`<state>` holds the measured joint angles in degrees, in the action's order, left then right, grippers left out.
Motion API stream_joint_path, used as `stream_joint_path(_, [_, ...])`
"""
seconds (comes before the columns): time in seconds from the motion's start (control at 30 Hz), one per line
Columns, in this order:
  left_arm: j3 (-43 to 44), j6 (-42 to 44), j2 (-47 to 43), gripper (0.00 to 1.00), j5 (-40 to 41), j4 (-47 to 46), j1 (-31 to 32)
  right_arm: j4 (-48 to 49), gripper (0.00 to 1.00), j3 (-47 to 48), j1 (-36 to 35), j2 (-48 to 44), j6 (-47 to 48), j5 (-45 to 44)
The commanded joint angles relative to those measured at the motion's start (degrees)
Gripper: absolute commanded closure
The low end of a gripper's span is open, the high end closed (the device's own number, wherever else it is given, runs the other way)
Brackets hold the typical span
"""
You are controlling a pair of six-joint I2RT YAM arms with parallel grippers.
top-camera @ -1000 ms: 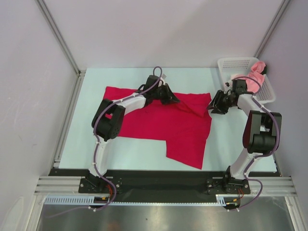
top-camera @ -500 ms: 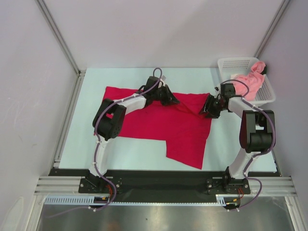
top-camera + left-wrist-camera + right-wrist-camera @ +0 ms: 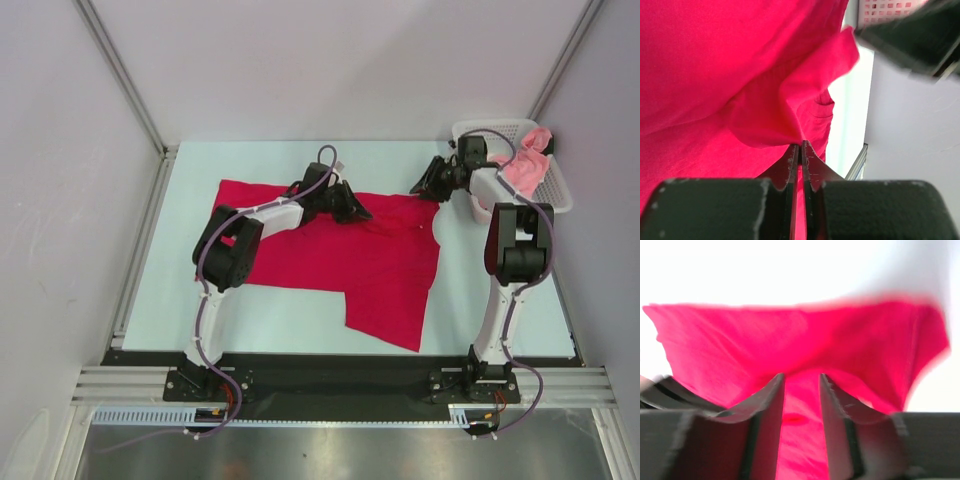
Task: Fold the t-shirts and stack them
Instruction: Fold the tshirt
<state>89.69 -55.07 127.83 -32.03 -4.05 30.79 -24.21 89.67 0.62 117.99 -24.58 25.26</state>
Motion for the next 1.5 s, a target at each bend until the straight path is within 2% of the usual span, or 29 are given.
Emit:
stream_joint_path(0.0, [-0.83,-0.39,-2.67,0.92,-1.02,-1.92,0.68,-4.78,0.59,8.75,1.57,5.91,-3.54,5.23])
stream_joint_path(0.13, [-2.15,-0.21,-2.50,0.88,-1.10,-1.92,0.85,-7.25,0.45,11.15,2.98,5.50,-0.93,8.41])
stream_joint_path(0.27, [-2.06,-0.04,-1.88,0.84,-1.80,-1.66,0.77,-7.52,0.42,5.10,4.91,-0.38,2.42,9.55])
stream_joint_path(0.4, [-1.80,0.75,-1.80,0.82,-1.80,-0.52,0.77,-9.11,0.44,-1.50,5.18,-5.40,8.22,8.68])
stream_joint_path(0.57, [-1.54,1.80,-1.88,0.78,-1.81,0.71,0.77,-3.76,0.50,-10.98,5.09,-10.85,11.30,7.08])
stream_joint_path(0.77, [-2.59,2.42,-2.59,0.61,-1.45,1.59,0.77,0.38,0.46,-12.58,3.95,-7.87,13.15,8.32])
stream_joint_path(0.97, [-3.20,1.89,-2.32,0.57,-2.51,1.59,0.94,1.88,0.44,-11.10,3.51,-4.80,14.12,8.32])
stream_joint_path(1.27, [-9.97,2.51,-6.63,0.47,-1.54,1.77,1.38,1.44,0.45,-10.30,3.33,-3.56,15.96,6.91])
stream_joint_path(1.47, [-10.33,1.55,-5.93,0.43,-2.77,-0.33,1.47,0.48,0.48,-6.62,2.89,-0.94,17.19,7.08])
